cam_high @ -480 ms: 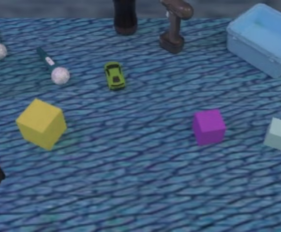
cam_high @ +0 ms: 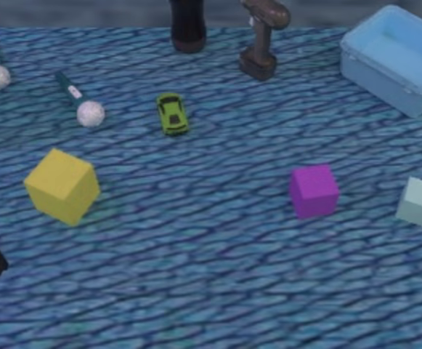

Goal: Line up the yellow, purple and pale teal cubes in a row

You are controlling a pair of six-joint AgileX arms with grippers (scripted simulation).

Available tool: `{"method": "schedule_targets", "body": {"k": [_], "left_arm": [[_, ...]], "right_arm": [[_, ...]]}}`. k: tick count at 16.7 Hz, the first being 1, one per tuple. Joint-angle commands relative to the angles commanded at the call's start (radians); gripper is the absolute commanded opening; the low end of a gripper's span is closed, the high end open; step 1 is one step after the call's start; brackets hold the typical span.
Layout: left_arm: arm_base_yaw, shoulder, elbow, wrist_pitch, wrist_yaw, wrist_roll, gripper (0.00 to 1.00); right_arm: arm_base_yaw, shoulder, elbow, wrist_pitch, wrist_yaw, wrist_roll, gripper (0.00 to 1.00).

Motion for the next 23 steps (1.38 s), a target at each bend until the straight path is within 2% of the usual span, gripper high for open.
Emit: {"method": "schedule_targets", "body": {"k": [15, 19, 23], "left_arm": [[0.000, 0.000, 0.000, 0.000, 0.000, 0.000, 1.00], [0.000, 0.000, 0.000, 0.000, 0.000, 0.000, 1.00], [0.000, 0.000, 0.000, 0.000, 0.000, 0.000, 1.00]], "right_arm": [[0.111, 1.420, 1.035, -0.812, -0.004, -0.727, 1.00], [0.127, 1.657, 1.218, -0.932, -0.005, -0.844, 1.00], [0.131, 1.729, 1.280, -0.967, -0.006, -0.881, 1.00]]}}
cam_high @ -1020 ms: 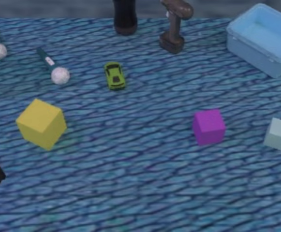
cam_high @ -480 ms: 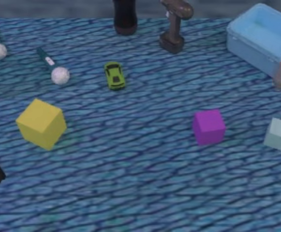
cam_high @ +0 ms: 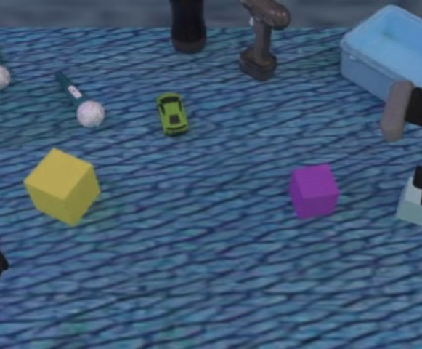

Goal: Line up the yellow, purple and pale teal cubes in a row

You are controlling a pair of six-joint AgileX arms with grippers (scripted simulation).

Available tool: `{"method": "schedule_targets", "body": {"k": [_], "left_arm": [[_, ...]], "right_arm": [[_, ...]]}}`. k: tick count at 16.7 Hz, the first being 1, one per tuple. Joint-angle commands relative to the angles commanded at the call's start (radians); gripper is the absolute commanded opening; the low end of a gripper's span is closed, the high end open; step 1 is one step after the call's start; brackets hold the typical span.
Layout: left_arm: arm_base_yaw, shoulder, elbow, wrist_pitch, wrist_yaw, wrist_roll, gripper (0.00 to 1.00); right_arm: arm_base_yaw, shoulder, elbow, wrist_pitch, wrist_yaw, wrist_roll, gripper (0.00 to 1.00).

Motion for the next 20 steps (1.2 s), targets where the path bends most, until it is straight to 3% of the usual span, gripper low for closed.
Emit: {"method": "schedule_targets", "body": {"k": [6, 13, 19, 20], "left_arm": [[0.000, 0.000, 0.000, 0.000, 0.000, 0.000, 1.00], [0.000, 0.000, 0.000, 0.000, 0.000, 0.000, 1.00], [0.000, 0.000, 0.000, 0.000, 0.000, 0.000, 1.00], [0.000, 0.000, 0.000, 0.000, 0.000, 0.000, 1.00]], "right_arm": [[-0.003, 0.004, -0.015, 0.019, 0.000, 0.000, 1.00], [0.002, 0.112, -0.170, 0.289, 0.001, 0.004, 1.00], [0.002, 0.131, -0.192, 0.323, 0.001, 0.004, 1.00], [0.002, 0.131, -0.192, 0.323, 0.001, 0.004, 0.92]]}}
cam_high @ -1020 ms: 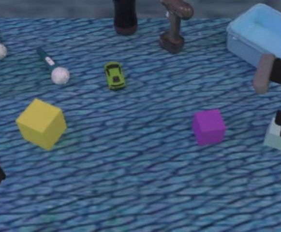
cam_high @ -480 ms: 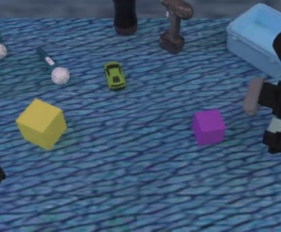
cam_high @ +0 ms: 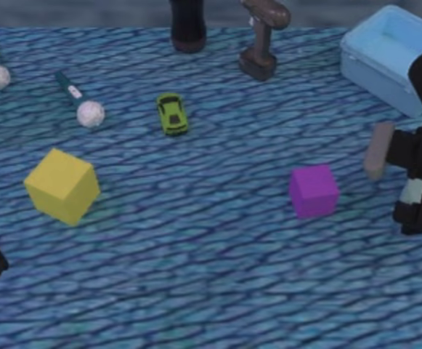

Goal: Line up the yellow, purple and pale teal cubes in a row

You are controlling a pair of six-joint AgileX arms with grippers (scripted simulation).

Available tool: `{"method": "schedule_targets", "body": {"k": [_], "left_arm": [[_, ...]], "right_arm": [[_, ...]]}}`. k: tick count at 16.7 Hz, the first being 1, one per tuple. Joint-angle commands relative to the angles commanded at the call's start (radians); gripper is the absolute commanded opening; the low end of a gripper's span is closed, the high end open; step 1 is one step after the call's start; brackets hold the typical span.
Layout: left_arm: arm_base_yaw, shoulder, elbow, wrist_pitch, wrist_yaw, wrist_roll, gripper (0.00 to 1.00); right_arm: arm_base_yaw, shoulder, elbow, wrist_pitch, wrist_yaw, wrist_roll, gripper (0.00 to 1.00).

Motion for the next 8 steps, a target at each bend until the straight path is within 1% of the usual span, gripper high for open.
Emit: {"method": "schedule_targets", "body": {"k": [8], "left_arm": [[0.000, 0.000, 0.000, 0.000, 0.000, 0.000, 1.00]], "right_arm": [[0.000, 0.000, 0.000, 0.000, 0.000, 0.000, 0.32]]}}
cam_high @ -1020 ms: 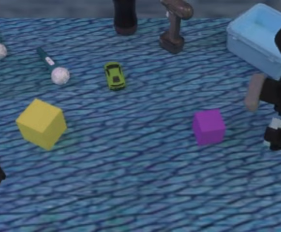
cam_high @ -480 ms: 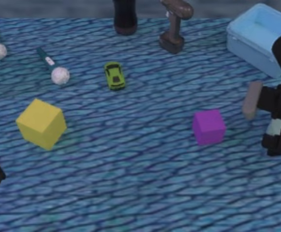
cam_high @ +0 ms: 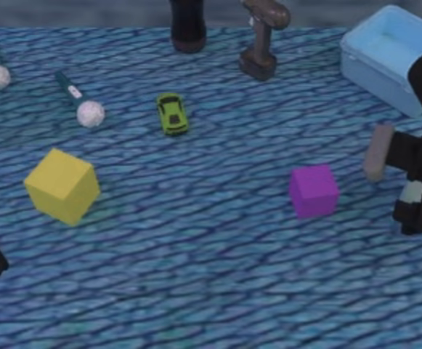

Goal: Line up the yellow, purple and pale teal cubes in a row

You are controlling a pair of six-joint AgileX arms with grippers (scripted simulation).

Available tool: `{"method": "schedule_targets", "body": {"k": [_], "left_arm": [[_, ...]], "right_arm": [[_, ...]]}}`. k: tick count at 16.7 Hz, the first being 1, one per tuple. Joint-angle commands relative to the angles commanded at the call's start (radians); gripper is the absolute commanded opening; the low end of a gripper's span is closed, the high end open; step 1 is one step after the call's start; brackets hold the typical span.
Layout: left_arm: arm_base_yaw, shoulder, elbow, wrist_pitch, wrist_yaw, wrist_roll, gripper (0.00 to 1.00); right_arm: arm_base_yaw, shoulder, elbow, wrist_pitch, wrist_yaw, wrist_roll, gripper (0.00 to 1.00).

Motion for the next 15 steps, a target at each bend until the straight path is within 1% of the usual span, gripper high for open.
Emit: {"method": "schedule_targets", "body": {"k": [4, 5, 12, 13, 15], "left_arm": [[0.000, 0.000, 0.000, 0.000, 0.000, 0.000, 1.00], [0.000, 0.000, 0.000, 0.000, 0.000, 0.000, 1.00], [0.000, 0.000, 0.000, 0.000, 0.000, 0.000, 1.00], [0.000, 0.000, 0.000, 0.000, 0.000, 0.000, 1.00], [0.000, 0.000, 0.000, 0.000, 0.000, 0.000, 1.00]], "right_arm": [[0.000, 0.000, 0.000, 0.000, 0.000, 0.000, 0.02], [0.000, 0.000, 0.000, 0.000, 0.000, 0.000, 0.00], [0.000, 0.000, 0.000, 0.000, 0.000, 0.000, 0.00], [0.000, -0.040, 0.005, -0.038, -0.009, 0.020, 0.00], [0.004, -0.045, 0.019, -0.056, -0.010, 0.015, 0.00]]}}
